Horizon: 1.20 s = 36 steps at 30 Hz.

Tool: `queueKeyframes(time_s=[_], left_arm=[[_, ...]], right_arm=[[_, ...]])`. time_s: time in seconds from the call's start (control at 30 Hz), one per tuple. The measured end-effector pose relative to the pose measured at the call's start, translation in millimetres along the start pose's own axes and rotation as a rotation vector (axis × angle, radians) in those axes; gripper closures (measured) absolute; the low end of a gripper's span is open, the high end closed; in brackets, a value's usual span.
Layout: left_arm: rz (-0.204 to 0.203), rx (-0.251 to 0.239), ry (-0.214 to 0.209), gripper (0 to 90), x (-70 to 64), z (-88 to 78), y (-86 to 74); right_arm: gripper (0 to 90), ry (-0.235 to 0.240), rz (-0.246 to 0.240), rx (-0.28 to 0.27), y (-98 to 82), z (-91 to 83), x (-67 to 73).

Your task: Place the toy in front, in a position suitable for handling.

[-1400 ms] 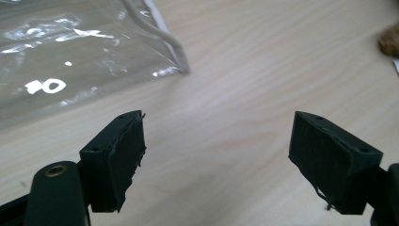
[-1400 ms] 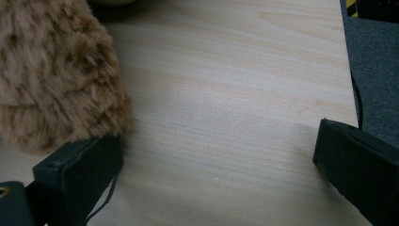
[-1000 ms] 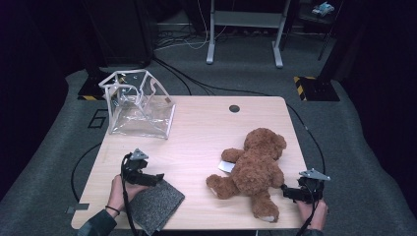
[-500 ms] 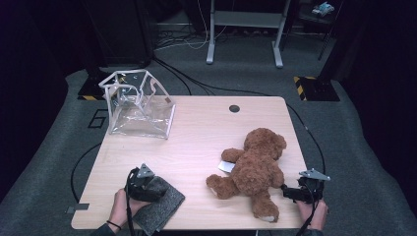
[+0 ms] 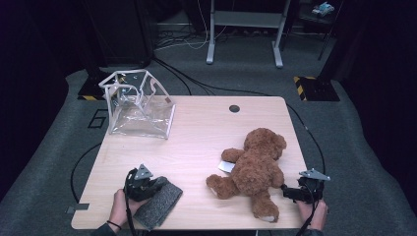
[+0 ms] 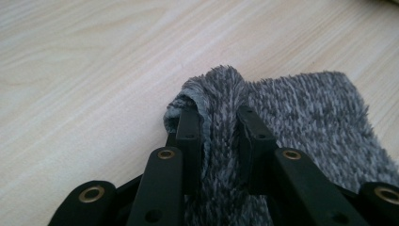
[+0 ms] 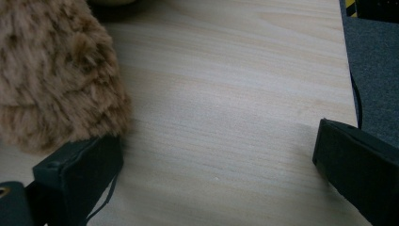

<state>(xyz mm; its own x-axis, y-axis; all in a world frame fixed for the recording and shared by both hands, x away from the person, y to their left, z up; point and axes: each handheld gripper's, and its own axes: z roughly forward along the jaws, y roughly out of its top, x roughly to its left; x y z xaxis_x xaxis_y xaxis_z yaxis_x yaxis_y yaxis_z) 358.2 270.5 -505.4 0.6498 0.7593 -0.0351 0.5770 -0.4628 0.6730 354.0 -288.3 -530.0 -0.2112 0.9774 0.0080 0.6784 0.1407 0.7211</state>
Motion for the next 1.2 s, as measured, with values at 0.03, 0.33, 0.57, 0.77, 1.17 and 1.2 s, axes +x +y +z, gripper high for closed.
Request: queueKeyframes(time_s=[0.03,0.33,0.57,0.77,1.17,1.2], left_arm=[[-0.001,-0.009,0.009,73.3,2.7,-1.4,1.9],[-0.096,-0.052,0.051,72.1,41.3,4.5,20.4],[-0.163,-0.034,0.063,68.9,65.7,22.7,24.5],[-0.169,-0.033,0.071,50.7,69.6,27.2,22.0],[-0.211,-0.064,0.114,12.2,67.4,30.8,11.7],[-0.216,-0.063,0.113,12.0,66.9,30.8,11.9]], right_arm=[[1.5,-0.001,0.002,0.001,0.0,-0.1,0.1],[1.6,0.000,0.002,0.000,0.0,-0.2,0.0],[1.8,0.002,0.000,0.000,0.0,-0.1,-0.4],[2.0,0.001,0.002,0.000,-0.1,-0.3,-0.5],[2.1,-0.007,0.012,0.014,1.8,-0.6,-1.2],[2.1,-0.007,0.013,0.016,2.0,-0.6,-1.5]])
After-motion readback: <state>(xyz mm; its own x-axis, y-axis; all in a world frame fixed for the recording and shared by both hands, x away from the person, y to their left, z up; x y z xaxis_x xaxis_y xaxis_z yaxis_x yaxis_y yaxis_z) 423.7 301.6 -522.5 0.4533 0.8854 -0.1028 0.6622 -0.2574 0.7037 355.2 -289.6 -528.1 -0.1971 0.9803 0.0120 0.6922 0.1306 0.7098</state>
